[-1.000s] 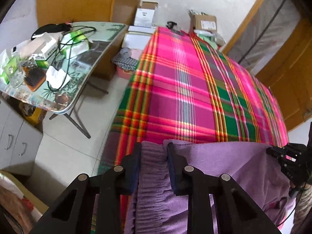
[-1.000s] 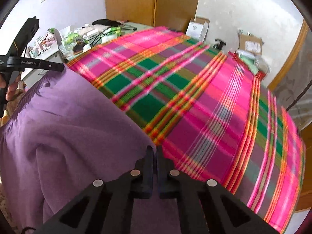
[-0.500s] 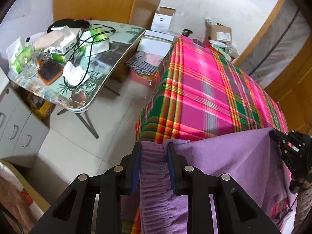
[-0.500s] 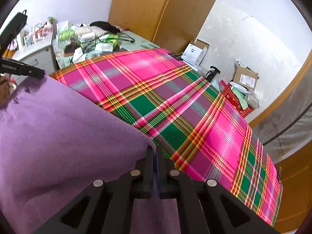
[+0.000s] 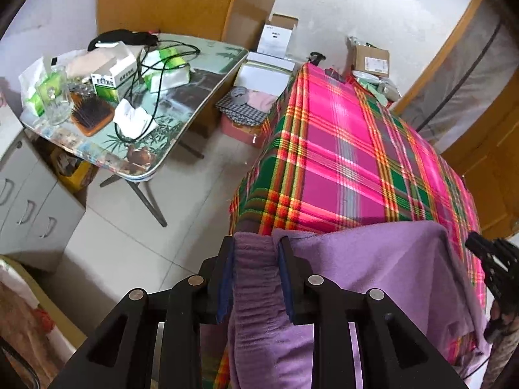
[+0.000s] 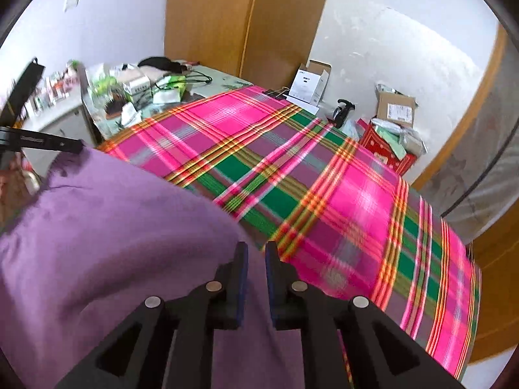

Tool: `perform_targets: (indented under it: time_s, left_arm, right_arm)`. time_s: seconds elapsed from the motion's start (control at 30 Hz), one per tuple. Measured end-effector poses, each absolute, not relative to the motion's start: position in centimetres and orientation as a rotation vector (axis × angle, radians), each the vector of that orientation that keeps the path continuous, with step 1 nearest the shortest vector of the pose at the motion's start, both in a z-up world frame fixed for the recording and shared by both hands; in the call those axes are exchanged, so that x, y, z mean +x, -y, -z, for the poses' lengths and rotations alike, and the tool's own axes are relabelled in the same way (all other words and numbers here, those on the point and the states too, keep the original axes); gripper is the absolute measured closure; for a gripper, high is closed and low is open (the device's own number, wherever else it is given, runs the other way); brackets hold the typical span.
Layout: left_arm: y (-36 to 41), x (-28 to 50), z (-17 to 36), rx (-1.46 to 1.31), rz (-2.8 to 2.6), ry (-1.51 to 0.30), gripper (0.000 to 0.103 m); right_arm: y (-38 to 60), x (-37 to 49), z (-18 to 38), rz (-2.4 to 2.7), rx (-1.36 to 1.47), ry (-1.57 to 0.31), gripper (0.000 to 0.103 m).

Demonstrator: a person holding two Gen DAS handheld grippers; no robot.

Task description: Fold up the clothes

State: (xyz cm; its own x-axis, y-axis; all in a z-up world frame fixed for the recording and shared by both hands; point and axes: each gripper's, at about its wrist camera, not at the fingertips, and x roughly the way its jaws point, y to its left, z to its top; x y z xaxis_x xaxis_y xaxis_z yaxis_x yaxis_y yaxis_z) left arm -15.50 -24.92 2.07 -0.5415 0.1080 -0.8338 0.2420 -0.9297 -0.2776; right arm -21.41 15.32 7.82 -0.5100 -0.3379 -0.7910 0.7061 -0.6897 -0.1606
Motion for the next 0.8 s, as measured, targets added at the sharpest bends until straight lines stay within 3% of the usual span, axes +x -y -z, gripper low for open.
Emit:
perform_targets:
  time_s: [0.43, 0.57, 0.8]
  left_arm:
    - [22.2, -7.8, -5.1, 1.458, 2.732, -0.569, 0.075]
    - [19.9, -5.5, -5.2, 1.474, 2.787, -0.55, 0.075]
    - [19.4, -3.3, -5.0, 1.452, 2.765, -0.592, 0.075]
  right_arm:
    - [-29.2, -8.9, -11.2, 2.414, 1.092, -0.448, 0.091]
    - [-35.8, -5.3, -10.8, 2.598, 1.15, -0.292, 0.076]
    - [-45.6, 0.1, -8.0, 2.86, 1.274, 0.079, 0.076]
